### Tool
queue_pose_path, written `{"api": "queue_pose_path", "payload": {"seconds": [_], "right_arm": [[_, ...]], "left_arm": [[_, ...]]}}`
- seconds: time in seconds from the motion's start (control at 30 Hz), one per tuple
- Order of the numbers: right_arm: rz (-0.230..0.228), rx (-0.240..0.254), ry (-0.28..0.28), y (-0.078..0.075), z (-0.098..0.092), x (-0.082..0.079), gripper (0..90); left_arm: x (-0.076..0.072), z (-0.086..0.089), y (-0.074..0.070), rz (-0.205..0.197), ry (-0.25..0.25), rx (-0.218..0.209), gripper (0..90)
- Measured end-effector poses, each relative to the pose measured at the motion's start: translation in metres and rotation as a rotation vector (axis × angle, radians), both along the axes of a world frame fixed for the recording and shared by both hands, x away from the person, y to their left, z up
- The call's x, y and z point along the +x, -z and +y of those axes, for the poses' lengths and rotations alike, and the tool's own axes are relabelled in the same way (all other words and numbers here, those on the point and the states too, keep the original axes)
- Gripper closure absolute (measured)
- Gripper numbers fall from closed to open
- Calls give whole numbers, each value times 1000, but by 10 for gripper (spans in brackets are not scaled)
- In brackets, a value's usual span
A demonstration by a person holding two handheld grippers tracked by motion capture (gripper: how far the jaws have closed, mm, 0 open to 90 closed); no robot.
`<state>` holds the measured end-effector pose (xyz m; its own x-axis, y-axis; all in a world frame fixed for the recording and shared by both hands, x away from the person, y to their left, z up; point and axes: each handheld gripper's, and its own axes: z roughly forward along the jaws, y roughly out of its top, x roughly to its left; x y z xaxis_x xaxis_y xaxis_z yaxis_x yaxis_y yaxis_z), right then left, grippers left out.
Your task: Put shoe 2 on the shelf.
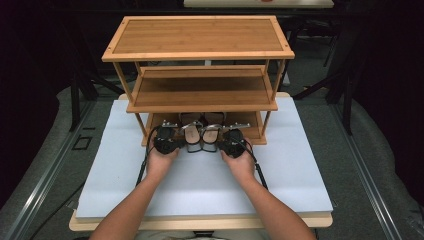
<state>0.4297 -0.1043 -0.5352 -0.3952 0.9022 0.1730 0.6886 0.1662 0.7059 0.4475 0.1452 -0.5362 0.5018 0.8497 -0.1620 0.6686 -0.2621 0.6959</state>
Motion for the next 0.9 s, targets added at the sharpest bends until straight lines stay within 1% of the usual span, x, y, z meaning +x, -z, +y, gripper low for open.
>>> {"api": "queue_pose_path", "payload": {"seconds": [0.03, 0.13, 0.17, 0.2, 0.23, 0.3, 0.37, 0.47, 0.63, 0.67, 0.8, 0.83, 0.87, 0.9], "right_arm": [[-3, -3, 3, -1, -2, 0, 815], [-7, -5, 8, -6, -7, -1, 813], [-15, -7, 12, -7, -8, -1, 812], [-11, -9, 12, -9, -9, -1, 812], [-11, -6, 1, -10, -10, -2, 812], [-20, -21, 14, -13, -11, -4, 812], [-11, 0, -11, -16, -14, -5, 811], [-8, 3, -9, -21, -17, -7, 809], [13, 12, -34, -27, -22, -11, 802], [12, 11, -40, -29, -23, -13, 801], [7, 27, -67, -41, -29, -24, 797], [-2, 29, -76, -44, -30, -28, 796], [-9, 27, -82, -46, -32, -32, 796], [-26, 11, -68, -49, -34, -37, 795]], "left_arm": [[0, 2, -1, 2, 3, 5, 885], [-1, 7, -5, -7, -2, -6, 884], [-2, 8, -7, -4, 4, -6, 884], [-2, 8, -8, -11, 5, -9, 884], [-4, 9, -10, -9, 10, -7, 884], [-7, 9, -14, -13, 21, -2, 884], [-11, 9, -20, -22, 31, -6, 884], [-16, 12, -29, -28, 51, -2, 883], [-25, 18, -40, -25, 90, 11, 876], [-27, 19, -42, -23, 92, 9, 875], [-42, 26, -49, -41, 101, 6, 874], [-46, 28, -50, -46, 103, 3, 874], [-50, 33, -53, -51, 114, 20, 873], [-55, 37, -55, -60, 111, 23, 868]]}}
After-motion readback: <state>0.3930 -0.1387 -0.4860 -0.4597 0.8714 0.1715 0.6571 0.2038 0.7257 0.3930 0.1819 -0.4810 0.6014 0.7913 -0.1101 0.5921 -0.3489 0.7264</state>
